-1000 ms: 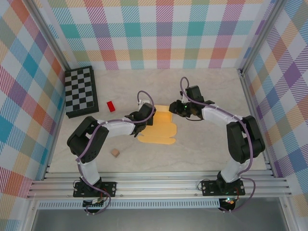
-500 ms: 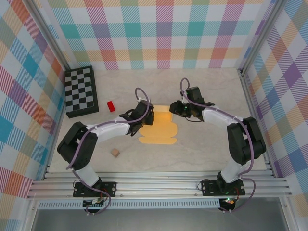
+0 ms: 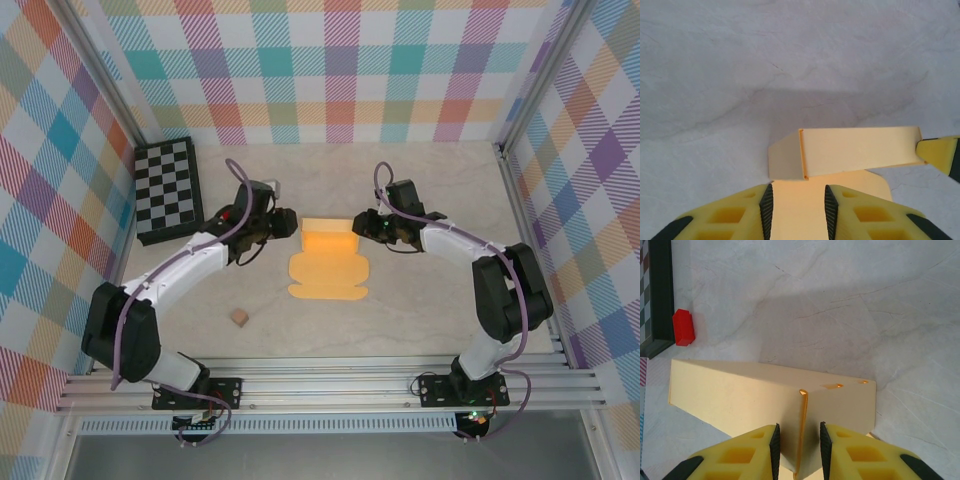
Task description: Fold the paper box
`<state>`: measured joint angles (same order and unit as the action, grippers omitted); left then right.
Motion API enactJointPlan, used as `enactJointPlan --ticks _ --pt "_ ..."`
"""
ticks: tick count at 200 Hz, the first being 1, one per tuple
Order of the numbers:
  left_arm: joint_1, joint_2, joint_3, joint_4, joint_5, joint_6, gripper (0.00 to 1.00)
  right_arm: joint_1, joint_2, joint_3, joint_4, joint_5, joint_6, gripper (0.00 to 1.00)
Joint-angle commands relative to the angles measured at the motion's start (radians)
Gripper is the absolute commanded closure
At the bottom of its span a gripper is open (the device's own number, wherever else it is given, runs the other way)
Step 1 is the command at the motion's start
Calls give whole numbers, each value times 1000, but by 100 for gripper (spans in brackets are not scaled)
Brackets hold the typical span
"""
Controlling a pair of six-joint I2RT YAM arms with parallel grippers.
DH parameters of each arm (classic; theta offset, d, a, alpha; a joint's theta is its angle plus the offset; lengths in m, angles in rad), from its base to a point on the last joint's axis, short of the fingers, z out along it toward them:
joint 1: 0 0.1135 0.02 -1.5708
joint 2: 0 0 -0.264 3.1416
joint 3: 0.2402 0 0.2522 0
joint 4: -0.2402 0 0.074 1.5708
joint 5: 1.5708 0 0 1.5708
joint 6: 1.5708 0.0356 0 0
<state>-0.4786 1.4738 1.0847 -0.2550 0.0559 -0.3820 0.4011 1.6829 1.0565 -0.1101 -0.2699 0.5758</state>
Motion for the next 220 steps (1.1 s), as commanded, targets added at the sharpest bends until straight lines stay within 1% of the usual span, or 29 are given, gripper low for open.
enactJointPlan --ticks 1,46,85,116,125,143,160,176,188,198,206,220 --pt "6 79 33 12 126 -43 70 -1 2 -1 -92 58 -28 70" --pt "19 160 -7 143 182 -124 72 0 9 -3 -95 49 -36 70" --pt "19 188 -29 215 181 -152 71 -1 9 -4 -96 44 -42 70" --pt "18 219 -24 216 185 -184 81 0 8 -1 -103 46 -50 70" --pt "18 220 -31 224 178 -203 82 -2 10 0 -103 45 -52 70" --pt "15 216 -48 233 159 -239 88 0 9 8 -110 43 -52 70" --pt "11 200 -66 249 133 -252 90 -1 12 15 -114 44 -54 70" --pt "11 191 -67 248 131 -257 91 -1 14 20 -120 47 -58 70" --pt "13 191 -47 216 139 -241 89 -1 15 27 -131 57 -67 70" --pt "16 188 -25 175 151 -203 84 -2 15 34 -146 70 -76 69" --pt "20 183 -12 141 169 -153 77 -1 15 42 -159 77 -86 69" --pt "33 162 -18 107 201 -51 75 -2 21 57 -180 86 -103 69"
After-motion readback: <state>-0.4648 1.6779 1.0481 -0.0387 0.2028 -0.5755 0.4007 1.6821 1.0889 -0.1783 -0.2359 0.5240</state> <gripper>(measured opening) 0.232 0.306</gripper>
